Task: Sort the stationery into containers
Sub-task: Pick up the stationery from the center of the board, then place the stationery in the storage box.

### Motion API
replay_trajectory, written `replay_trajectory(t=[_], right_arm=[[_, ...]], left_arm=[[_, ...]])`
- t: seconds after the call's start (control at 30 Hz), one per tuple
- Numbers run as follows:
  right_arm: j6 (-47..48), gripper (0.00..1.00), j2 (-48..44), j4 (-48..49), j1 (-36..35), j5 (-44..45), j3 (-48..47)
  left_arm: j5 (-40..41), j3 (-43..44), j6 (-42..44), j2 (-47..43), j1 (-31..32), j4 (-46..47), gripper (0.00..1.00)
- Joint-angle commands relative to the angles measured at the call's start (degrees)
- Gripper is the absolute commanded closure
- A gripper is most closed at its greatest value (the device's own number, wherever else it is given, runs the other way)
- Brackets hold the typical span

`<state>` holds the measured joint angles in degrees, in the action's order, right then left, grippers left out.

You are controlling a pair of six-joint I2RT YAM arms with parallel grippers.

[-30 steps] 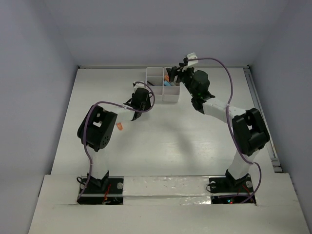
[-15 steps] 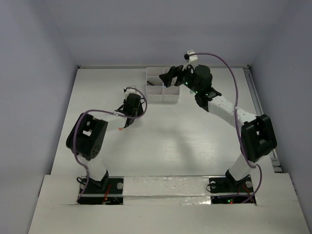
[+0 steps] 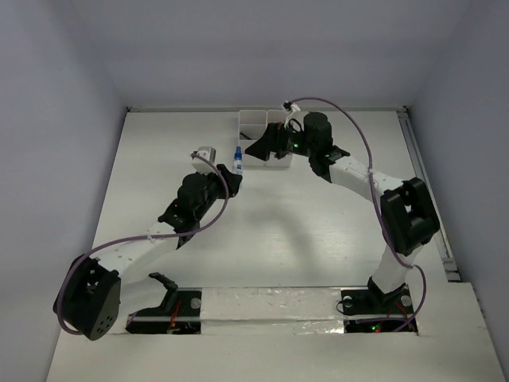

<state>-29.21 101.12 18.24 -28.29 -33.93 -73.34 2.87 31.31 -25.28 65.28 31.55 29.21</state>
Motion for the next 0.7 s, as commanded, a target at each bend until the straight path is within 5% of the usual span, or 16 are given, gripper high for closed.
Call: replay_trajectory(t=[0.0,0.33,0.43,0.47,0.57,0.63,0.67], right_arm=[[-3.2,0.00,1.0,1.3,-1.9,-6.2,-3.5],[-6.1,0.07,4.3,3.0,-4.8,-7.9,-3.7],[-8.5,0.26,4.9,6.0,-4.8,-9.5,-3.2],[-9.5,0.49,4.9,7.1,-4.8,-9.7,-3.1],[-10.1,0.91,4.7,8.0,-4.8,-9.7,-2.7],[-9.8,1.00,4.1,7.9,-4.8,-7.7,-2.3],[-8.8,1.00,3.8,6.9,-4.8,-5.5,-2.4]], left_arm=[[-2.6,-1.1,1.5,-3.0,0.4,5.2,1.00],[-6.6,-1.8,2.9,-5.8,2.6,7.4,1.00],[-6.4,-1.9,3.0,-6.5,3.2,7.3,1.00],[-6.4,-1.9,3.1,-6.6,3.2,7.2,1.00],[-5.9,-1.8,3.0,-6.8,3.2,6.5,0.94],[-5.5,-1.9,3.1,-7.2,3.2,5.9,0.78],[-5.2,-2.1,3.2,-8.1,3.2,5.9,0.58]])
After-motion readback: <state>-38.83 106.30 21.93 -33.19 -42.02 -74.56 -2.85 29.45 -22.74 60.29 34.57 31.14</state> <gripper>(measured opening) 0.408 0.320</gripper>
